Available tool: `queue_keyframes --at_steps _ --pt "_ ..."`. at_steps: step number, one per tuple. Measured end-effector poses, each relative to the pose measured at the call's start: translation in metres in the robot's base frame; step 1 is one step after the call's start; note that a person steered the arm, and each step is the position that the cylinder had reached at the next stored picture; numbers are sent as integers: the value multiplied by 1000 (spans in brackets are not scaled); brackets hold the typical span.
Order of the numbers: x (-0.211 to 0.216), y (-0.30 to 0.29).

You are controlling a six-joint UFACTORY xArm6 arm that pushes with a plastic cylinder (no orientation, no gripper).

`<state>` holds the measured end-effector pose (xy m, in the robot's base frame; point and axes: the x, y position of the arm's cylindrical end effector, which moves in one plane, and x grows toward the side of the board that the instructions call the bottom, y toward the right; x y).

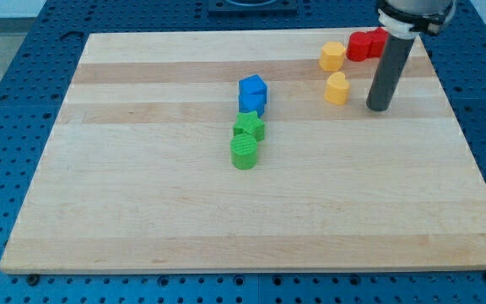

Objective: Push yellow heart to the left of the yellow hexagon

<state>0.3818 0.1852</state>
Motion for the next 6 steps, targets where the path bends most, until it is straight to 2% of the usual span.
queue_keyframes --at_steps 3,5,6 --pt "0 -44" --pt "-62 -97" --pt "-72 -110"
